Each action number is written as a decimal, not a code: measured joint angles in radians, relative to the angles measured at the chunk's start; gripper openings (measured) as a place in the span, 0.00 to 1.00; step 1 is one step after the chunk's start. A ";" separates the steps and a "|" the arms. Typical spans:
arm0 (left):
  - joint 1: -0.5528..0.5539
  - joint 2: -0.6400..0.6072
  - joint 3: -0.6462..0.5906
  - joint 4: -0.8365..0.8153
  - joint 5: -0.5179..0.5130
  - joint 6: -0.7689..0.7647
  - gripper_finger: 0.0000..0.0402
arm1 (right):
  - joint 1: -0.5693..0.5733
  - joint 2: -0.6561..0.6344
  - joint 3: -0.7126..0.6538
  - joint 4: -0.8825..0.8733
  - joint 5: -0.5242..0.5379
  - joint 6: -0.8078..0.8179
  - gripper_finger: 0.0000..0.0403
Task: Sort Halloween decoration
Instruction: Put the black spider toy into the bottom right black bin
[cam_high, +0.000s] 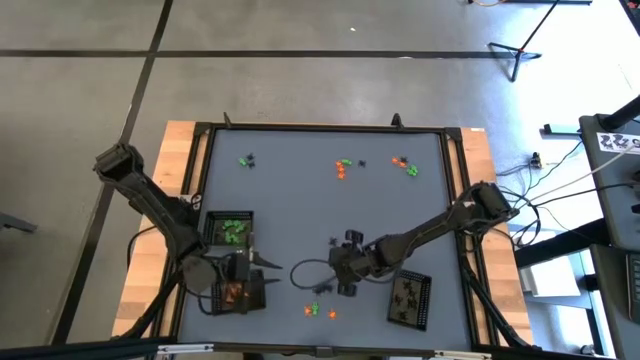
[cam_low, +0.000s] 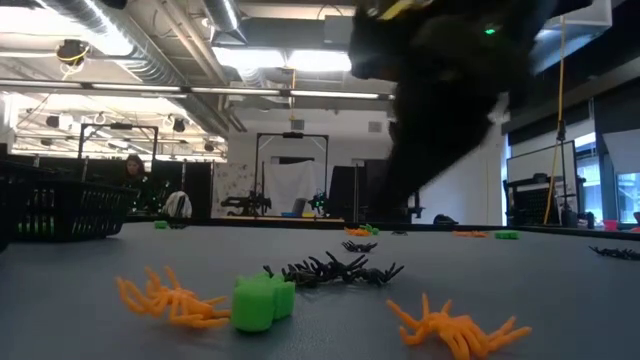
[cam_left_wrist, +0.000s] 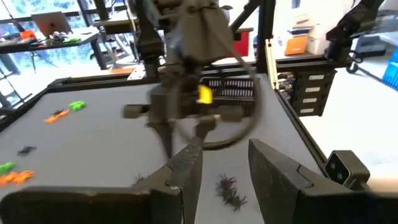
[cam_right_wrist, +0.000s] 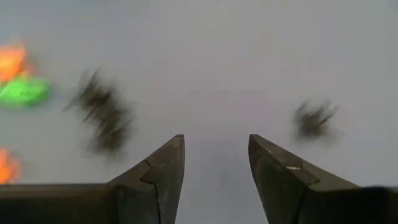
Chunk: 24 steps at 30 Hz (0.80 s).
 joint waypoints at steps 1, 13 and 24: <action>0.001 0.013 0.000 0.022 0.008 0.001 0.30 | -0.009 0.000 0.001 0.003 0.019 -0.001 0.44; 0.005 0.119 0.000 0.127 0.026 -0.004 0.30 | -0.138 0.005 -0.005 -0.038 -0.006 -0.027 0.44; 0.004 0.119 0.000 0.128 0.026 -0.006 0.30 | -0.182 0.083 -0.001 -0.052 -0.026 -0.026 0.44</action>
